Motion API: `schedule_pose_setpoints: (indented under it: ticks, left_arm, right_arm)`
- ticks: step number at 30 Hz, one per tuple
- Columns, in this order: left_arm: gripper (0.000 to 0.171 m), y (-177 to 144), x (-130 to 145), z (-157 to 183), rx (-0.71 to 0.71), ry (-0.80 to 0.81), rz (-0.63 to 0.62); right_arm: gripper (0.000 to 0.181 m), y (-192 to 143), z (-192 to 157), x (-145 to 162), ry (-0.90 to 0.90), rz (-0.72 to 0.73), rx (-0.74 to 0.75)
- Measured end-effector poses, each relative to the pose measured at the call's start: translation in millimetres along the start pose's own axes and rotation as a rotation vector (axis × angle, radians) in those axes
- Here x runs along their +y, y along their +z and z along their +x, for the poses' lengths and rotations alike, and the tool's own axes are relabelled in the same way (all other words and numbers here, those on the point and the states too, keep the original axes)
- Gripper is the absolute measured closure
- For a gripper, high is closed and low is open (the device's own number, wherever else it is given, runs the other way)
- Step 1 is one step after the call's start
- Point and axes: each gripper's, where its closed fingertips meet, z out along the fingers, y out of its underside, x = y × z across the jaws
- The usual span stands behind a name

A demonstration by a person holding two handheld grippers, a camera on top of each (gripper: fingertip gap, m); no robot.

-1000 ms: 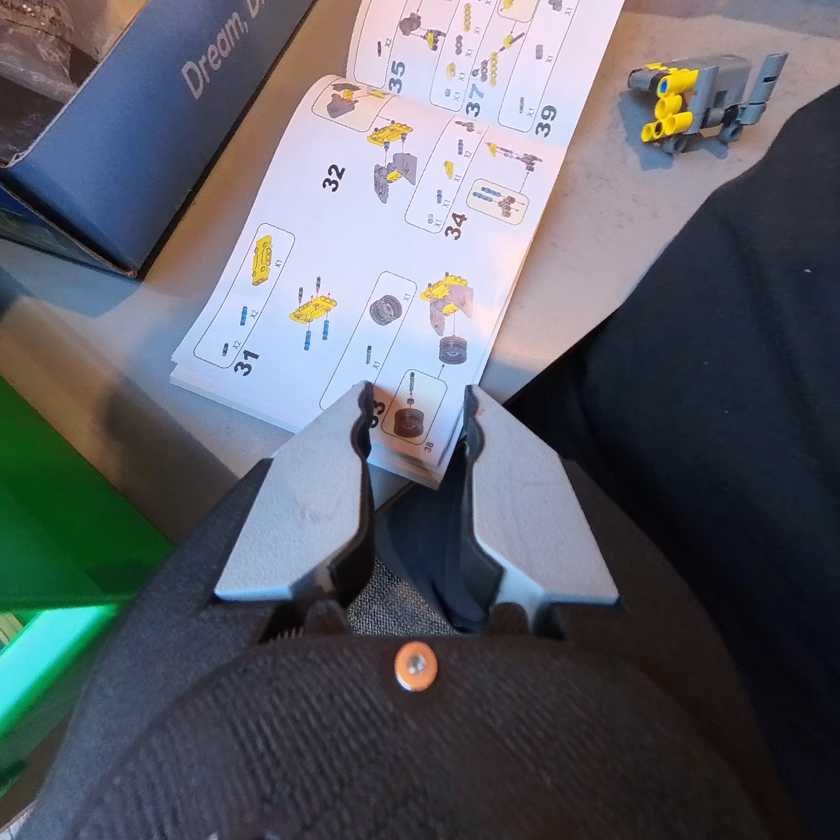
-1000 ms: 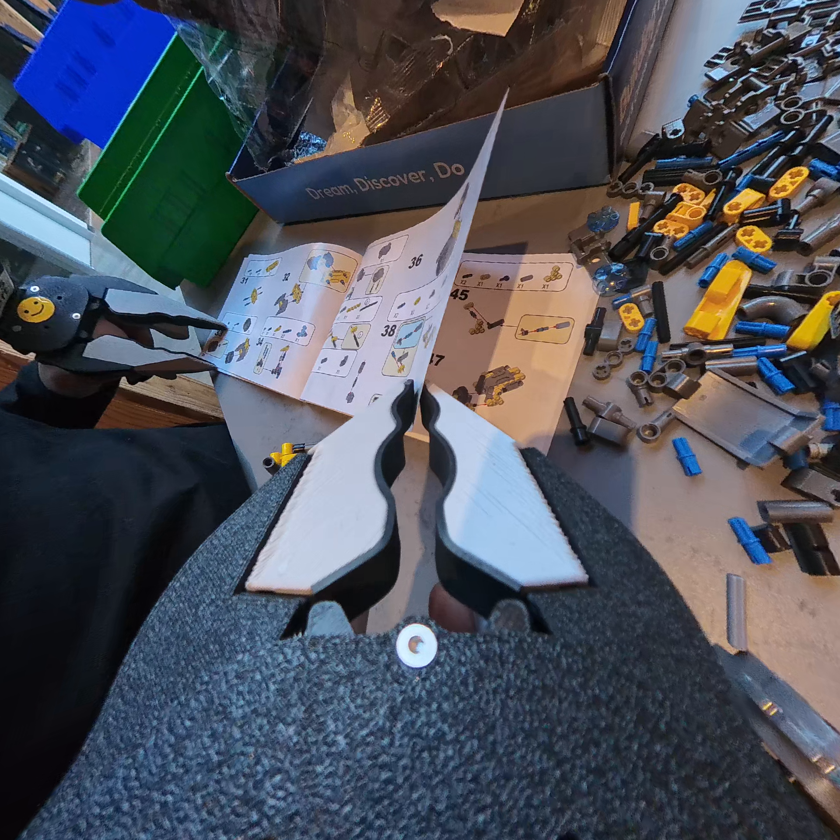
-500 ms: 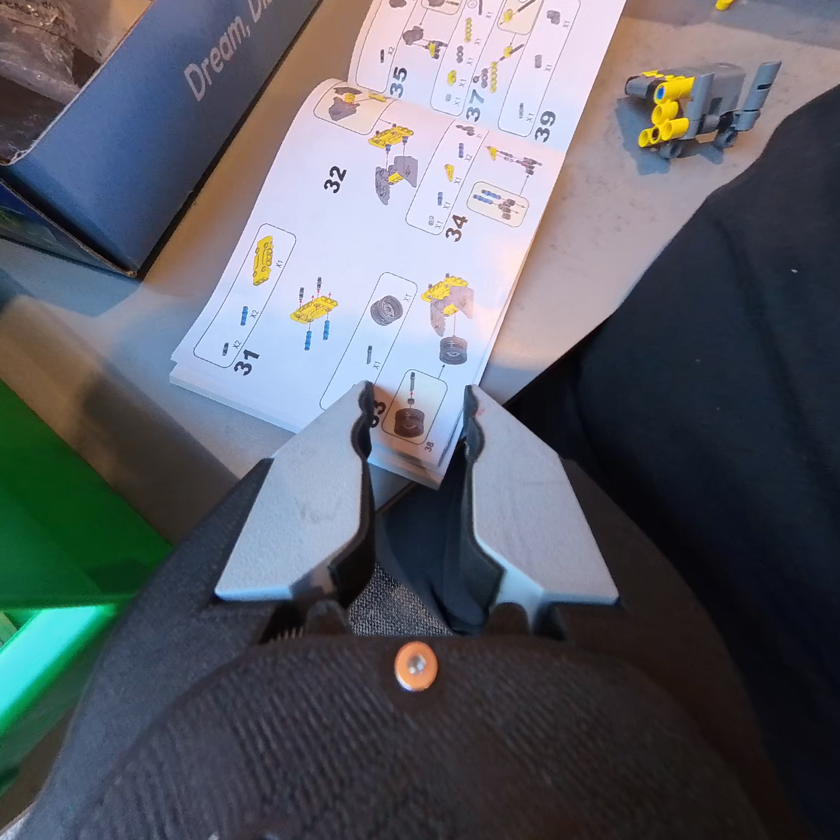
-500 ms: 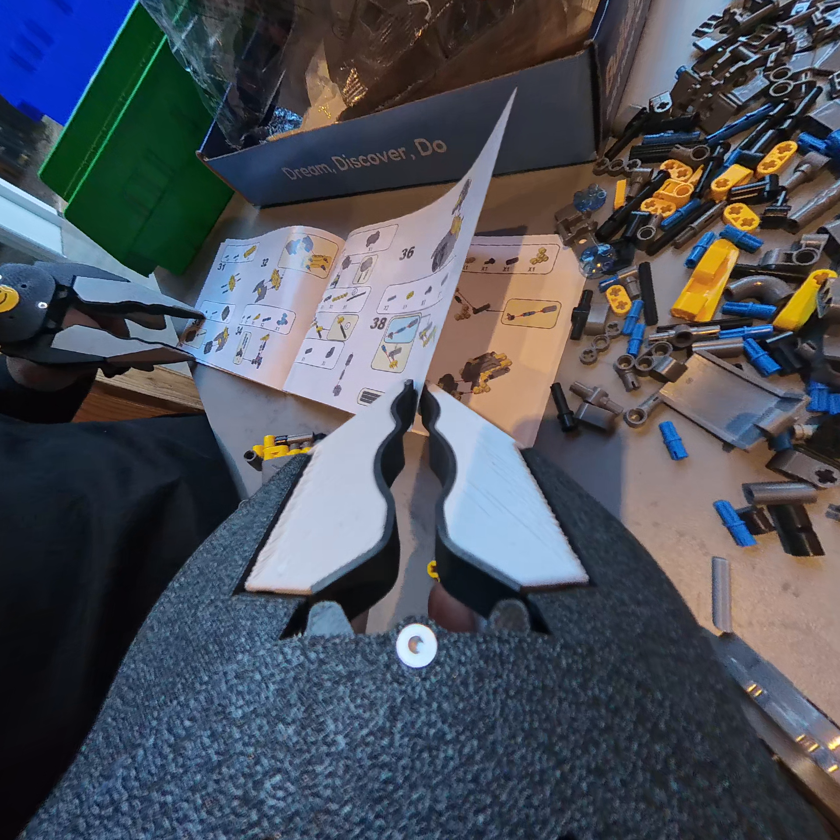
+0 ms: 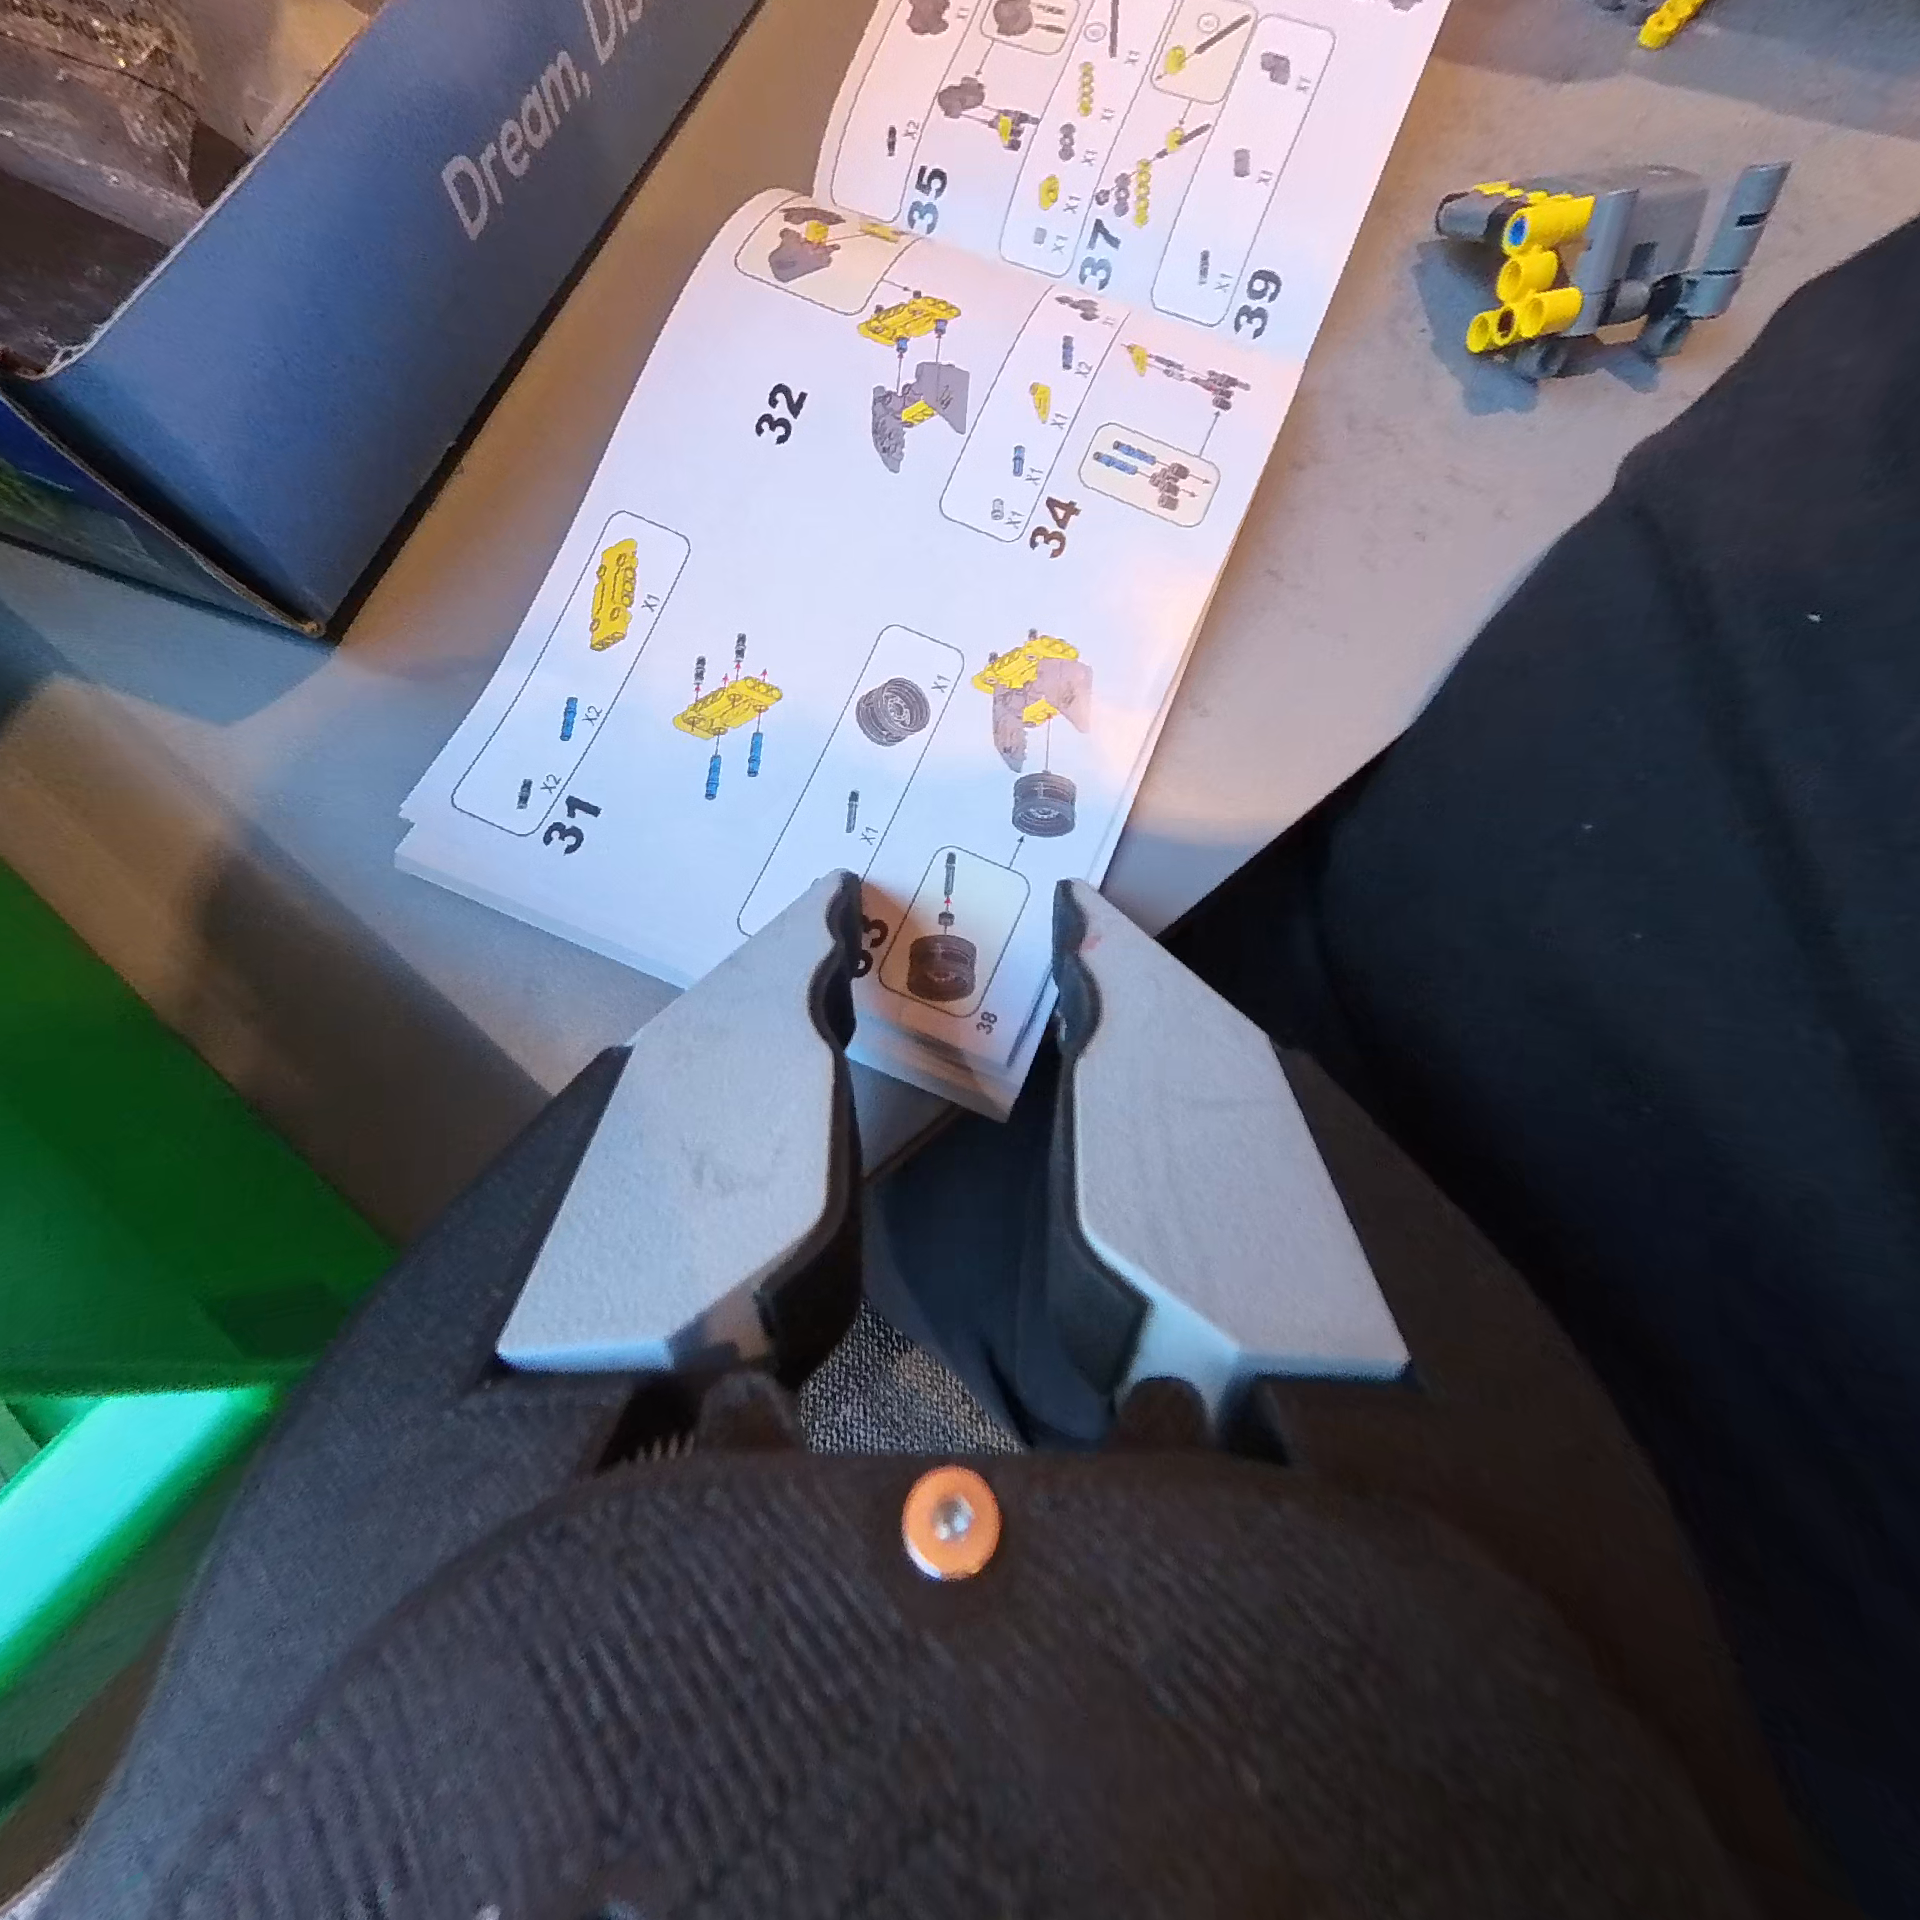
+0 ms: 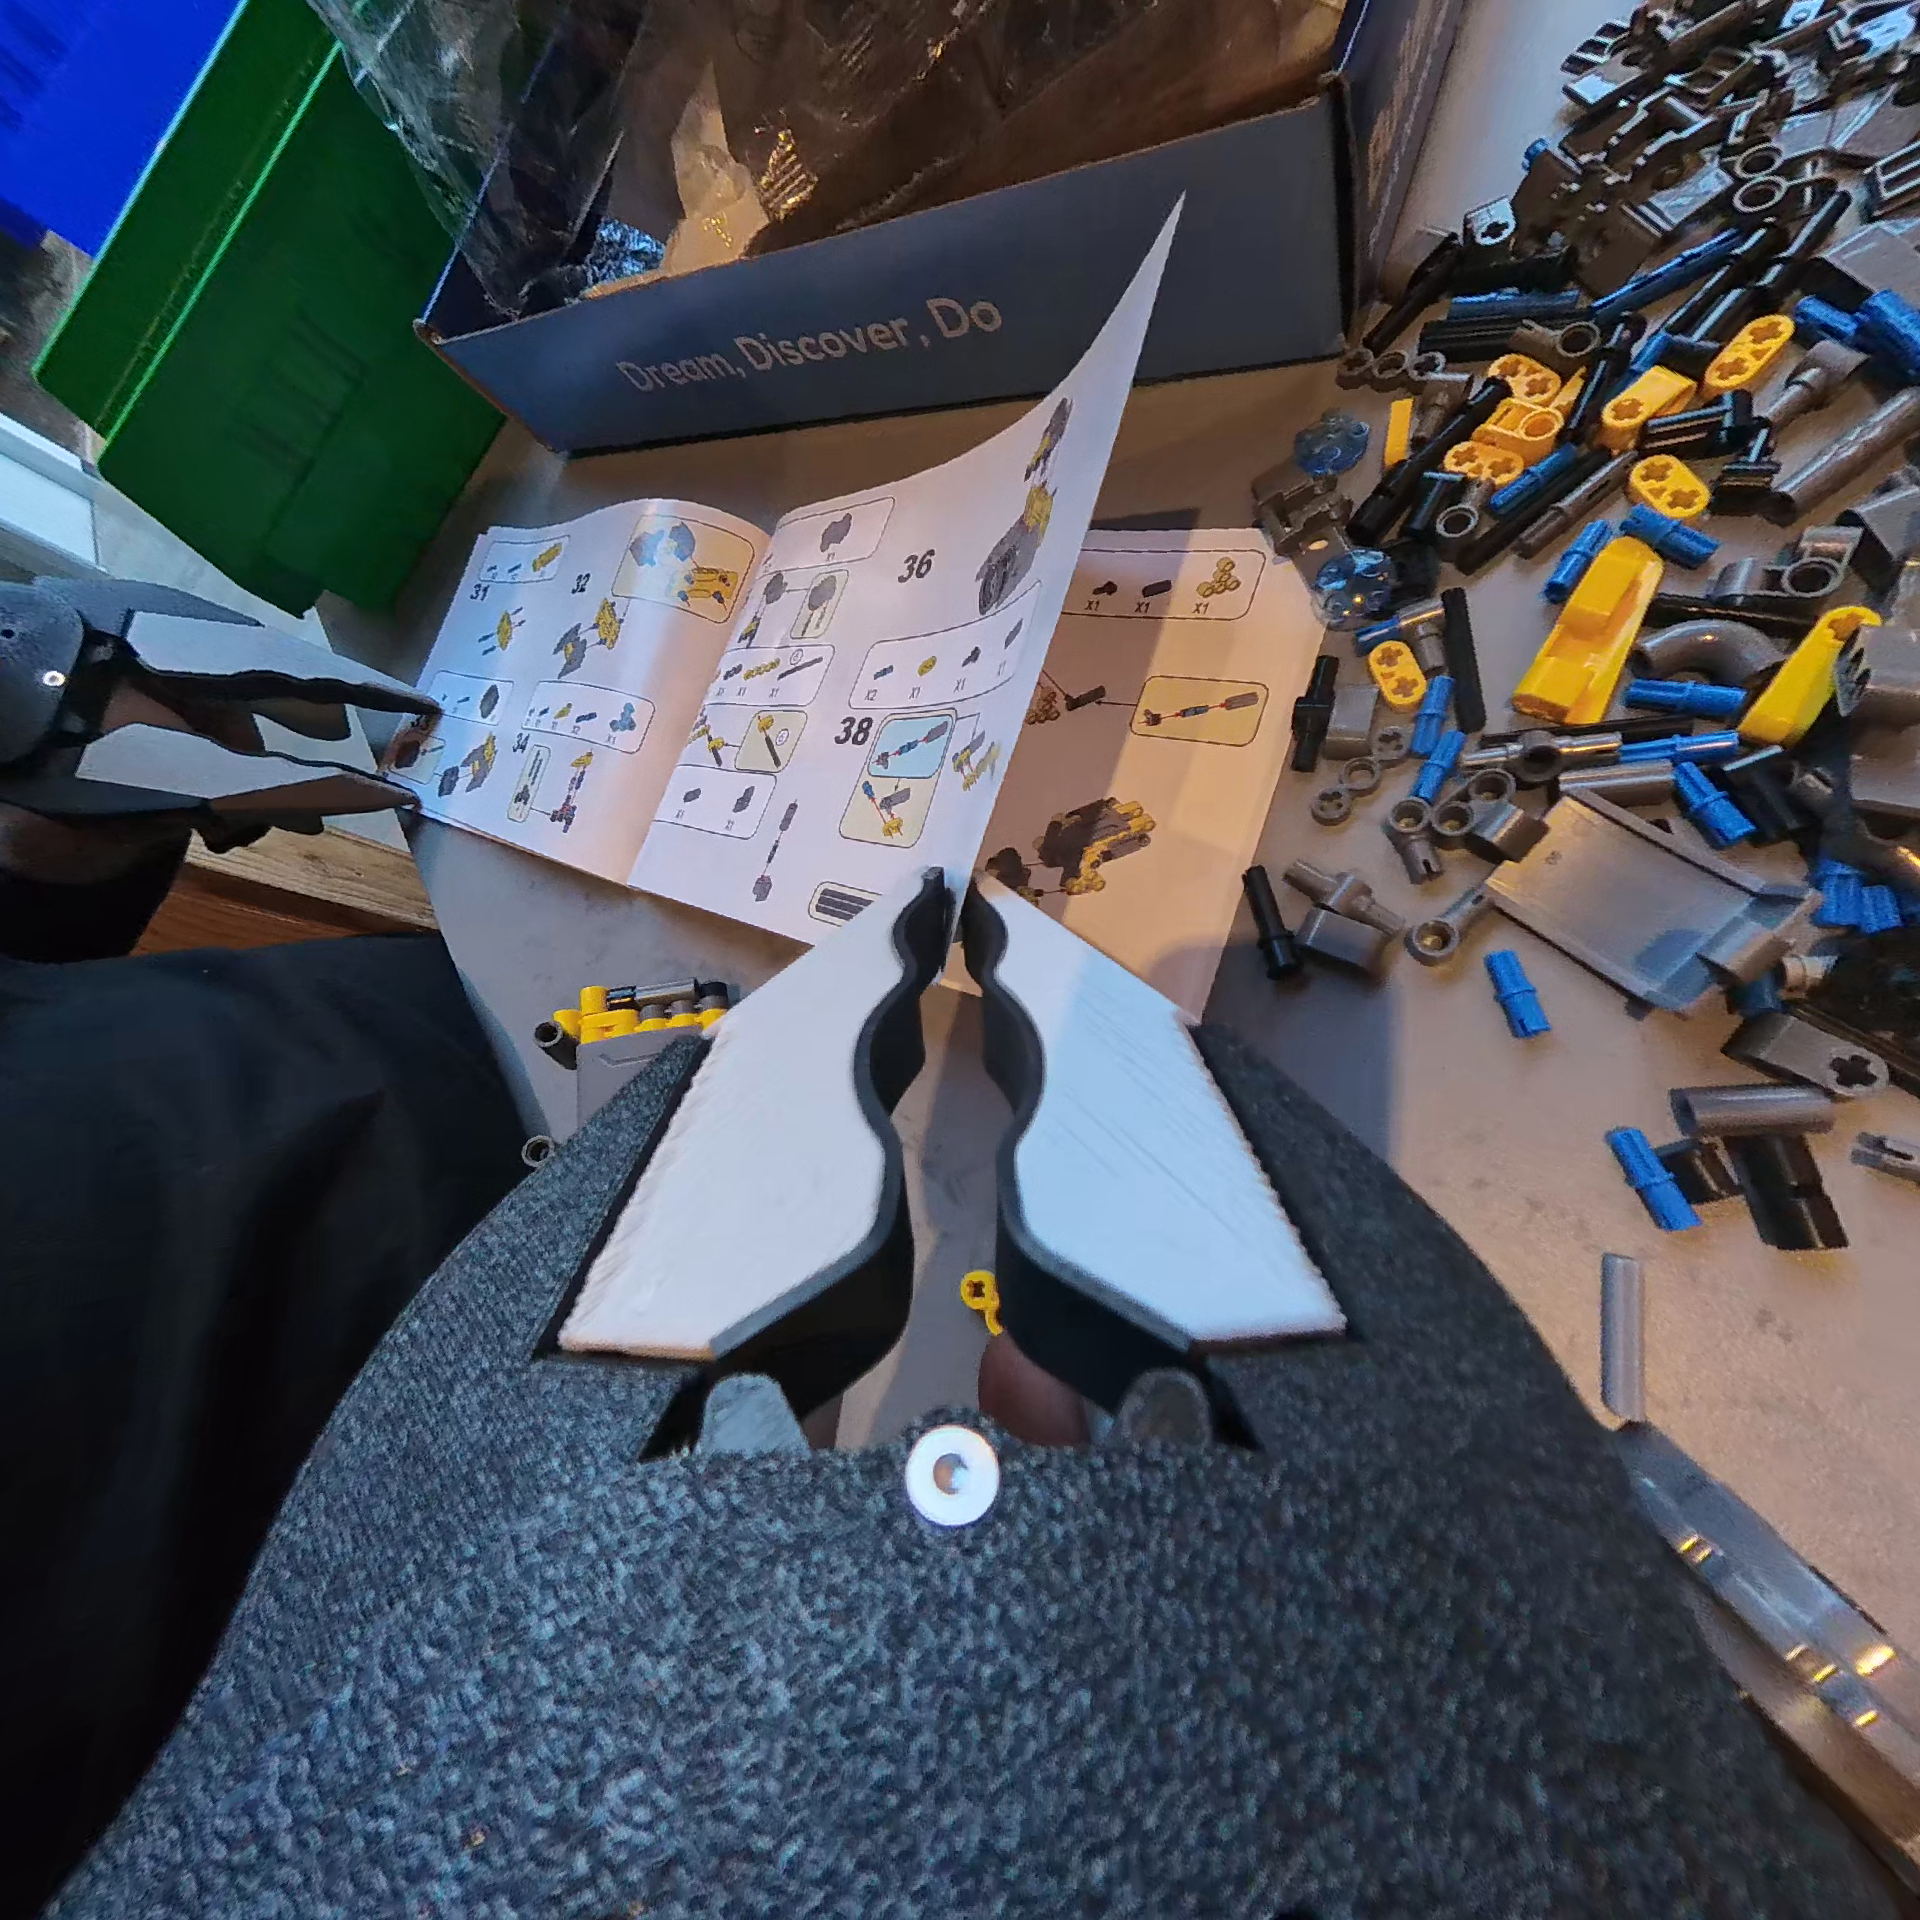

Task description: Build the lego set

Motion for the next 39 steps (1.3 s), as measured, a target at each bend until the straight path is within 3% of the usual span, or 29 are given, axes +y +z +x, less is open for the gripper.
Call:
schedule_pose_setpoints:
  ticks: [11, 16, 22, 27, 29, 33, 35, 39]
  left_arm:
    - [0.134, -5, -11, -3, -0.044, 0.022, 0.026]
    - [0.135, -7, -46, 7, -0.017, 0.039, 0.124]
    - [0.134, 23, -95, 52, 0.119, 0.124, 0.182]
    - [0.134, 55, -118, 84, 0.215, 0.173, 0.168]
    - [0.133, 57, -135, 90, 0.251, 0.134, 0.192]
    - [0.132, 48, -193, 90, 0.400, -0.047, 0.369]
    - [0.124, 68, -200, 89, 0.366, -0.012, 0.316]
    - [0.123, 113, -181, 90, 0.279, 0.128, 0.121]
  right_arm:
    - [0.172, -6, 2, -5, -0.011, 0.017, 0.027]
    - [0.164, -20, -9, -14, -0.098, 0.088, 0.101]
    - [0.160, -44, -26, -1, -0.287, 0.159, 0.226]
    - [0.159, -58, -35, 22, -0.261, 0.196, 0.190]
    - [0.159, -73, -31, 28, -0.289, 0.208, 0.230]
    - [0.157, -123, -21, 18, -0.277, 0.367, 0.249]
    - [0.152, -140, -12, 14, -0.265, 0.413, 0.250]
    - [0.147, -150, -6, 15, -0.280, 0.433, 0.253]
